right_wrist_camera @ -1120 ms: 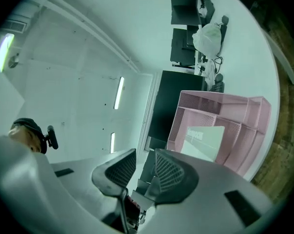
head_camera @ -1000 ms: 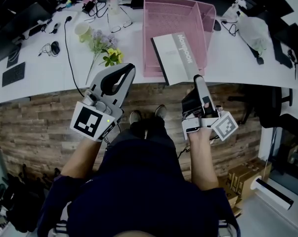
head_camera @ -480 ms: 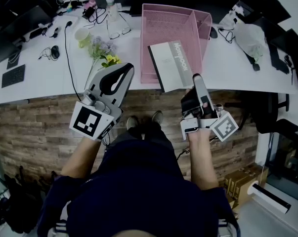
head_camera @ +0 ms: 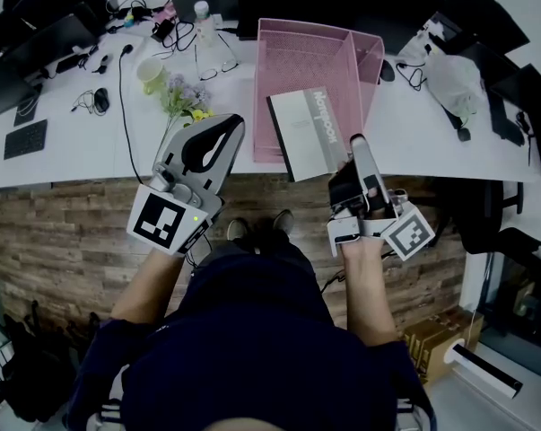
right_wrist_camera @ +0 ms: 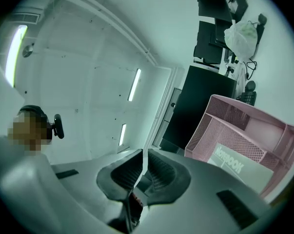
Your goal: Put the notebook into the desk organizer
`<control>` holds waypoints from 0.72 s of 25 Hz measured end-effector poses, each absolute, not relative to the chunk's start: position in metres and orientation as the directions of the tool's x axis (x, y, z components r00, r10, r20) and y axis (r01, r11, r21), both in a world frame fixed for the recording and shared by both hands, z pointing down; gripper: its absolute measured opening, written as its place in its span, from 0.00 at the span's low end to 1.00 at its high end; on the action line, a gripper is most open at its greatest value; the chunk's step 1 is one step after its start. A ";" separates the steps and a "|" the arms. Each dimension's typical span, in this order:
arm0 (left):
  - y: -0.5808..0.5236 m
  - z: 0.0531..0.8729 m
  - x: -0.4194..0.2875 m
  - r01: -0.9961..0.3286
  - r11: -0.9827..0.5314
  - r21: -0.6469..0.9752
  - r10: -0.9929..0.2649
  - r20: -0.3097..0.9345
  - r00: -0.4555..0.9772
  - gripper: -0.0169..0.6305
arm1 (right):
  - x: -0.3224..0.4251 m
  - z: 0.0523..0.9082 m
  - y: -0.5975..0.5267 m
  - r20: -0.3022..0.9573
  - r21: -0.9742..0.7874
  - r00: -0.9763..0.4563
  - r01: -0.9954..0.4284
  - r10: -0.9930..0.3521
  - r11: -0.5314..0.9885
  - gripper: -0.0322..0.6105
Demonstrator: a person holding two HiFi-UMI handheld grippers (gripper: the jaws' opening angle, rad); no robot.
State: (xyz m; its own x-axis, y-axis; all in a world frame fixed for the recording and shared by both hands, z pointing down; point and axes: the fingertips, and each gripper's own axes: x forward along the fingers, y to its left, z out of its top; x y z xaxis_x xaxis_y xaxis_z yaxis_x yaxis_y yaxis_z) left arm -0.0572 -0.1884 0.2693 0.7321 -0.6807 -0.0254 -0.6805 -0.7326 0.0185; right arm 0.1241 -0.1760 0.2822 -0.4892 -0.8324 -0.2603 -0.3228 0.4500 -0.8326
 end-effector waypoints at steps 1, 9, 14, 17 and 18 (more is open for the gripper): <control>-0.190 0.269 -0.057 -0.682 -0.731 0.018 -0.683 -0.025 0.730 0.08 | 0.124 0.281 -0.178 -0.261 -0.831 -0.492 -0.323 -0.831 0.452 0.10; -0.202 0.269 -0.057 -0.697 -0.717 0.017 -0.697 -0.024 0.716 0.08 | 0.120 0.277 -0.191 -0.263 -0.823 -0.517 -0.320 -0.814 0.469 0.05; -0.207 0.270 -0.058 -0.705 -0.709 0.018 -0.705 -0.023 0.709 0.08 | 0.114 0.275 -0.198 -0.256 -0.806 -0.545 -0.335 -0.798 0.488 0.05; -0.210 0.270 -0.058 -0.709 -0.705 0.018 -0.710 -0.021 0.704 0.08 | 0.112 0.274 -0.200 -0.253 -0.798 -0.557 -0.342 -0.791 0.497 0.05; -0.210 0.270 -0.058 -0.711 -0.703 0.018 -0.711 -0.021 0.703 0.08 | 0.111 0.273 -0.201 -0.254 -0.797 -0.560 -0.341 -0.789 0.499 0.05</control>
